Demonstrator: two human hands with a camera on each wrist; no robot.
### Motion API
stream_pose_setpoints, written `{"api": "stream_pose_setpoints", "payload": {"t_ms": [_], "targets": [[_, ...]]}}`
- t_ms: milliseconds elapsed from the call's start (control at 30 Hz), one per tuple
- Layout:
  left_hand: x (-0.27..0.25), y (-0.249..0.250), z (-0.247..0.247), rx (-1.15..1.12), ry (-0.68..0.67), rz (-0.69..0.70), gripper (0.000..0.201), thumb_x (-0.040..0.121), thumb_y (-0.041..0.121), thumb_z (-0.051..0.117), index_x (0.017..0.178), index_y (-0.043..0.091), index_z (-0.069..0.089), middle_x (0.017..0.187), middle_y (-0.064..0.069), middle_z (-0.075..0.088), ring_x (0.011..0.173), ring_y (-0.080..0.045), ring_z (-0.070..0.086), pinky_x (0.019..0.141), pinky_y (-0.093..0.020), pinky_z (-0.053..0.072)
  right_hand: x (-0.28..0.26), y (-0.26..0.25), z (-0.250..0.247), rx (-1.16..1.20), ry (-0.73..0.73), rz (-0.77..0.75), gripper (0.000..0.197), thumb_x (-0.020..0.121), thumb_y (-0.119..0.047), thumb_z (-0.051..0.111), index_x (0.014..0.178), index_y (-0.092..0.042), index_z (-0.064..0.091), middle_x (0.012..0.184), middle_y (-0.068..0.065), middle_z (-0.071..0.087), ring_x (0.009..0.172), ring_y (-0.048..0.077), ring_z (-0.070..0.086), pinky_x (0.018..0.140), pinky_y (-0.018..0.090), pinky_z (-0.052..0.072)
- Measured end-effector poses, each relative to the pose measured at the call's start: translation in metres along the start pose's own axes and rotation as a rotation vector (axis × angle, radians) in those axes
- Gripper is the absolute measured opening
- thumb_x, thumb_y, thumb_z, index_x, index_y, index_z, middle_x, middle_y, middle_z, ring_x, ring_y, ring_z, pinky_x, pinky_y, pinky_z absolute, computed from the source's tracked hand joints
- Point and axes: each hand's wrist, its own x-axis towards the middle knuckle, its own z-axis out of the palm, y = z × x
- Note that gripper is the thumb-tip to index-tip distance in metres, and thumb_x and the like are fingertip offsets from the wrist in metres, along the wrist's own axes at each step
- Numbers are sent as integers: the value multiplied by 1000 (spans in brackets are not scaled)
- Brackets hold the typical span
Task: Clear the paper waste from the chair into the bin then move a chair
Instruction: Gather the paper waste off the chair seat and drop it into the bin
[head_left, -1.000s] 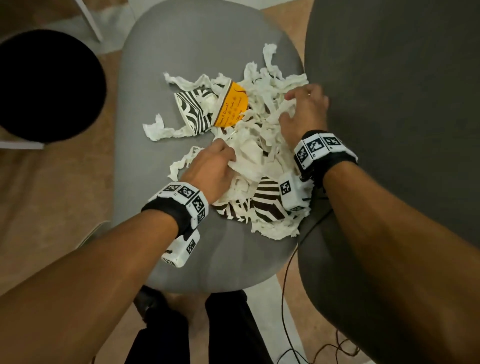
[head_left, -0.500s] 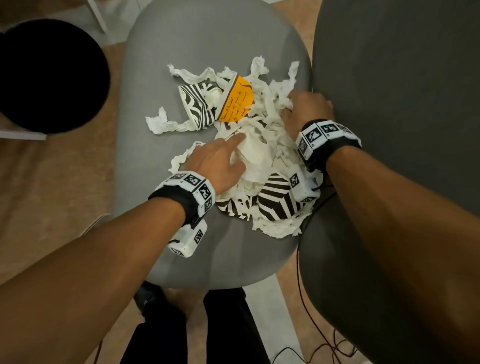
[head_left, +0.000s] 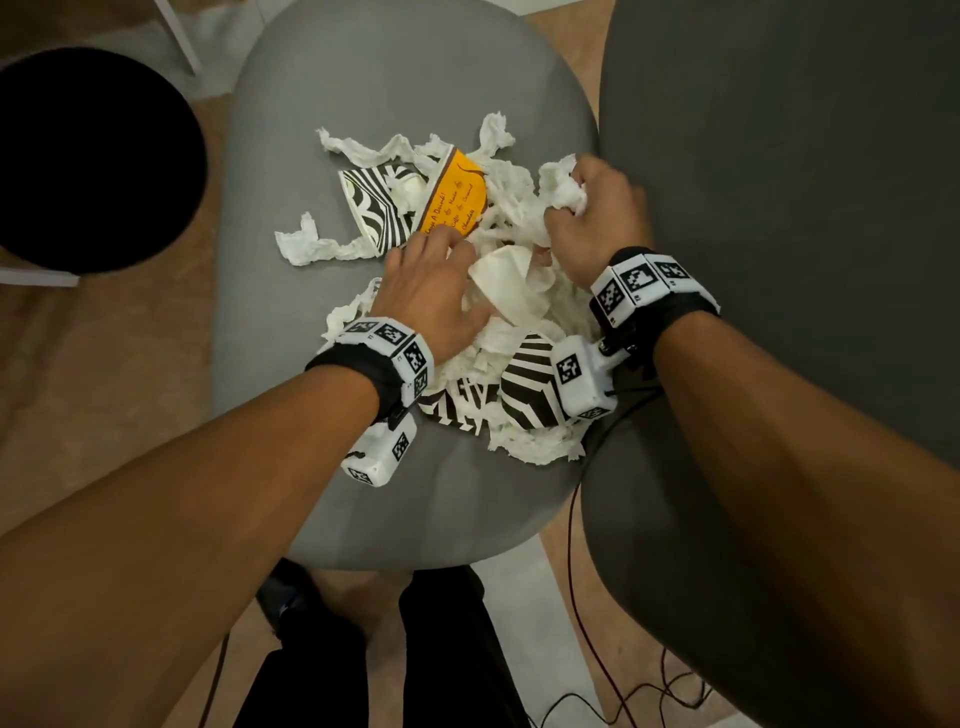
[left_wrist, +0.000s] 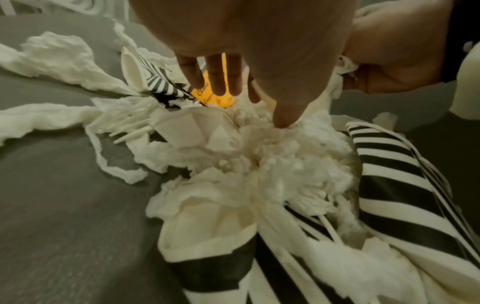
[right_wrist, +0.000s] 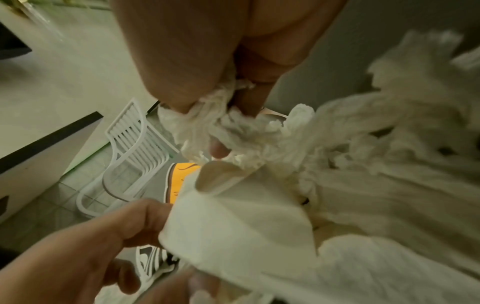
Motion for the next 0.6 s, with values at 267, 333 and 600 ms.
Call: {"api": "stream_pose_setpoints", "payload": {"t_ms": [267,333,600], "targets": [[-14,13,-2,-405,-24,-54,39,86,50,54,112,20,57,106,2,59,95,-18,54,81,-34,43,-18,-14,7,60,-123,-15,27,88,-18,42,96,-23,67,98,2,68,91,23,61,82,30,49],[-9,22,3,-405,5,-116,36,90,53,50,101,20,59,99,2,59,89,-19,55,79,-36,45,-21,-15,11,56,-162,44,25,91,-27,45,90,-15,67,92,3,68,91,26,61,78,32,46],[1,27,4,-578,171,-330,19,80,24,54,70,9,53,65,-1,56,61,-21,52,59,-34,48,-18,-3,18,-80,-45,-63,41,99,-40,43,97,-4,62,99,19,70,92,36,66,82,40,52]]}}
